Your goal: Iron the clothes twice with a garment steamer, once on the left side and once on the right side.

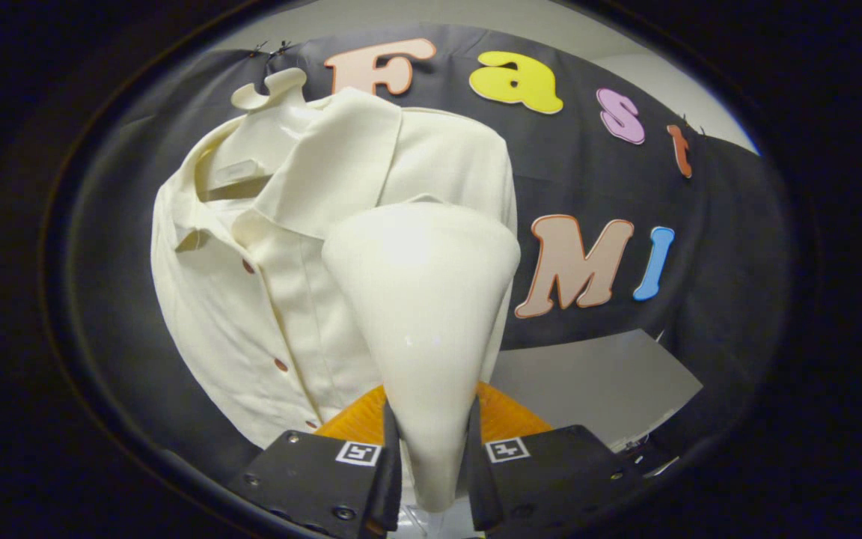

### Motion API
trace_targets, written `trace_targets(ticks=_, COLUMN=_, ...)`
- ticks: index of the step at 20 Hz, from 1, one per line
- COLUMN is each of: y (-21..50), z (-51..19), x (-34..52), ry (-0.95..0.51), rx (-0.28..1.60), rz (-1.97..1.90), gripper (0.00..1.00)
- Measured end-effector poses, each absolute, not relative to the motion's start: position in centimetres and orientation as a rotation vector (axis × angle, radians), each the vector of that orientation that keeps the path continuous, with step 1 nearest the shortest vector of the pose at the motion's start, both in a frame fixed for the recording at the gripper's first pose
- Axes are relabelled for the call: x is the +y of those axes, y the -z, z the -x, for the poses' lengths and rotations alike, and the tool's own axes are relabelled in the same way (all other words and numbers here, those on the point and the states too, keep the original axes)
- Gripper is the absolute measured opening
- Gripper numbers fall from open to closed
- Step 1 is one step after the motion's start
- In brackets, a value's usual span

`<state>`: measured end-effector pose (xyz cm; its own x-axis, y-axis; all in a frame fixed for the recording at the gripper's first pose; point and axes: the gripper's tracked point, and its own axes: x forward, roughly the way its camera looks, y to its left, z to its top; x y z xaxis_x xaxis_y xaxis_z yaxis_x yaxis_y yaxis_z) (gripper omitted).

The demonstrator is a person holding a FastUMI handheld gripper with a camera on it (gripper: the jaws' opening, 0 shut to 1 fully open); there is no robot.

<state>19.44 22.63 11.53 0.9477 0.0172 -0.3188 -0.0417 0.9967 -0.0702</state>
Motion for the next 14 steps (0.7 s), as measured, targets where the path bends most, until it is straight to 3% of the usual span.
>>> trace_targets(ticks=14, y=2.3, z=-19.3, x=21.8, ry=-0.03, rx=0.535, rz=0.132, gripper=0.37)
